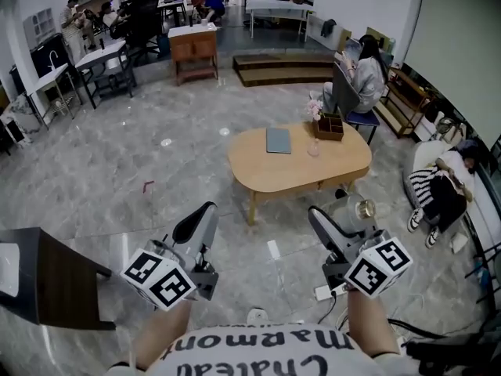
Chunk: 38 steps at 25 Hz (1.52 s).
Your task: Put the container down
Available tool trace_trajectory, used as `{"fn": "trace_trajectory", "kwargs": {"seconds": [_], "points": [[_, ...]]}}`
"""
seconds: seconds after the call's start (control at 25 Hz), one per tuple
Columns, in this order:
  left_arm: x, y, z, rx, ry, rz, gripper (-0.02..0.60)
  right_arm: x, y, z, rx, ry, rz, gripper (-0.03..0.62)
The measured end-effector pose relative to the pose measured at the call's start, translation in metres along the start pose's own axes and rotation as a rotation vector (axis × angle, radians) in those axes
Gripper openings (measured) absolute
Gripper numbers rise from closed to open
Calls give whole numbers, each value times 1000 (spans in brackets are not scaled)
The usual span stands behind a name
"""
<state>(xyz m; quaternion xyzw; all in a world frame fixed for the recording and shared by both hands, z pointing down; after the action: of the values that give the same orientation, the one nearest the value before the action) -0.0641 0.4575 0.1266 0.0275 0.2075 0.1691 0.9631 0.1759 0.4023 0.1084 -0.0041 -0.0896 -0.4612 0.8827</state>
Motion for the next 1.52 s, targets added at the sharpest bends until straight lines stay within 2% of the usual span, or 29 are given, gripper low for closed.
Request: {"fn": "trace_trajectory", "kwargs": {"seconds": [0.28,0.52,0.68,0.76,0.92,1.08,1.2,1.36,1.52], "points": [[0,-69,25,-36,16,11,15,66,-23,12,-36,-44,8,328],[-15,-113,40,-72,31,4,15,103,-39,24,-59,-70,16,328],[-30,-143,40,-87,9,34,15,127,-60,28,-63,-90,25,328],[-45,-161,40,-91,-17,36,15,139,-74,30,-63,-93,31,328],[-83,-212,49,-134,-119,35,15,171,-110,42,-78,-106,69,328],[-123,-272,48,-165,-60,111,15,212,-160,41,-39,-148,100,328],[-159,-321,34,-188,-32,144,15,243,-205,35,-5,-186,128,328],[-207,-377,6,-199,-35,165,15,280,-267,24,15,-201,162,328],[-245,-429,-6,-214,-29,186,15,312,-318,17,39,-194,179,328]]}}
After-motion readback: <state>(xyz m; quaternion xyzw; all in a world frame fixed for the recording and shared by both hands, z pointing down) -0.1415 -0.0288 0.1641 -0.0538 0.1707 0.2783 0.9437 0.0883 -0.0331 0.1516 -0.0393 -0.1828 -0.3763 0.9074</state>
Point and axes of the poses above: the fingertips, and each gripper's own axes: y backward along the fingers, x to its right, z out of its underside, the point moved 3 cm from there along y, backward along the fingers, and after that the axes turned 7 degrees about -z, right-handed, at the moved point
